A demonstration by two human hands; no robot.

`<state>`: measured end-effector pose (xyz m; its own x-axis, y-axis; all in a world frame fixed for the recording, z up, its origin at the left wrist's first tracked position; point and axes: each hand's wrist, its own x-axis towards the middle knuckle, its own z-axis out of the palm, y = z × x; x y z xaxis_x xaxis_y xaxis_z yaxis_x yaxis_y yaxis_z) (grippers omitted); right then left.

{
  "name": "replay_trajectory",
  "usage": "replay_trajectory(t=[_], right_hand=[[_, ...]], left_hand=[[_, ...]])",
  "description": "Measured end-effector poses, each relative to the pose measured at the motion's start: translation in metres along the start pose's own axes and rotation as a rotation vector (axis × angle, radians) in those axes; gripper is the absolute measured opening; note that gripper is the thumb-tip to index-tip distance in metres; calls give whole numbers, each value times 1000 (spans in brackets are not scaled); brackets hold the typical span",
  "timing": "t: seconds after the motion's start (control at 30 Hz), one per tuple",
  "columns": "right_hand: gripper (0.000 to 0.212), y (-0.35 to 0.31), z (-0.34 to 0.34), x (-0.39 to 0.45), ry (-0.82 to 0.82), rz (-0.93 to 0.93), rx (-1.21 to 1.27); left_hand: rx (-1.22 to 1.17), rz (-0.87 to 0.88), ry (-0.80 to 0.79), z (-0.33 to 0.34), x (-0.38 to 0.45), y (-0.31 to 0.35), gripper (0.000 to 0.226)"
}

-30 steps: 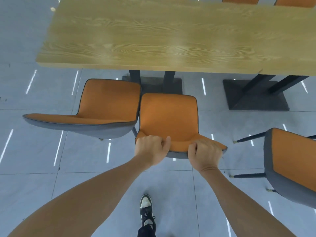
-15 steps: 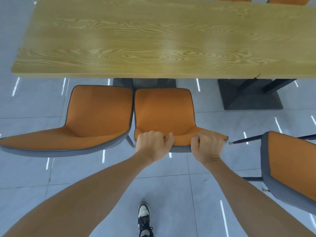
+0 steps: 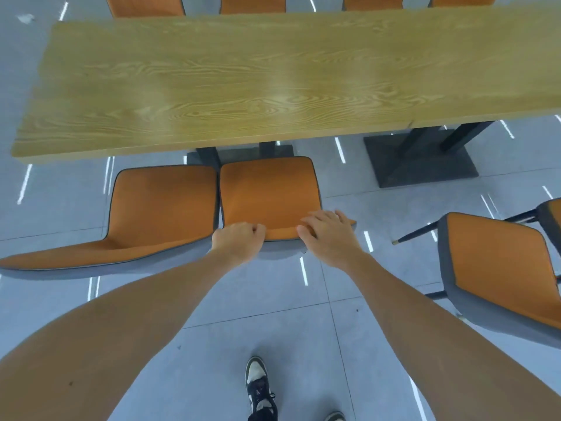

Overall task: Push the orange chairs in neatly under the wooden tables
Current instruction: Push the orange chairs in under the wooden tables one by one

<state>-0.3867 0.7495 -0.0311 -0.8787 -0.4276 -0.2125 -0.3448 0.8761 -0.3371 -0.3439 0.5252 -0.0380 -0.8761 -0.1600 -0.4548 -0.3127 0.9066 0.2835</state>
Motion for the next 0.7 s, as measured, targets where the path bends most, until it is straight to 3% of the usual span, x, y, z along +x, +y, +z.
replay_trajectory(t=[0.1,0.17,0.3,0.5,0.7], right_hand=[[46,23,-12,-46,43,-61,-6],[52,44,-24,-78,-20,-107,-11],[54,106,-58,-136,-145,-5,-41],[53,247,-126,-222,-120,108,-130],[51,392,-186,-321,40,192,-249]], left_hand=[[103,3,-2,-4,-14,22,47],[175,-2,59,3,-28,56,55],[293,15,48,26,-64,152,69],[165,211,-42,70,-105,308,55],[9,441,110,141,-162,492,54]])
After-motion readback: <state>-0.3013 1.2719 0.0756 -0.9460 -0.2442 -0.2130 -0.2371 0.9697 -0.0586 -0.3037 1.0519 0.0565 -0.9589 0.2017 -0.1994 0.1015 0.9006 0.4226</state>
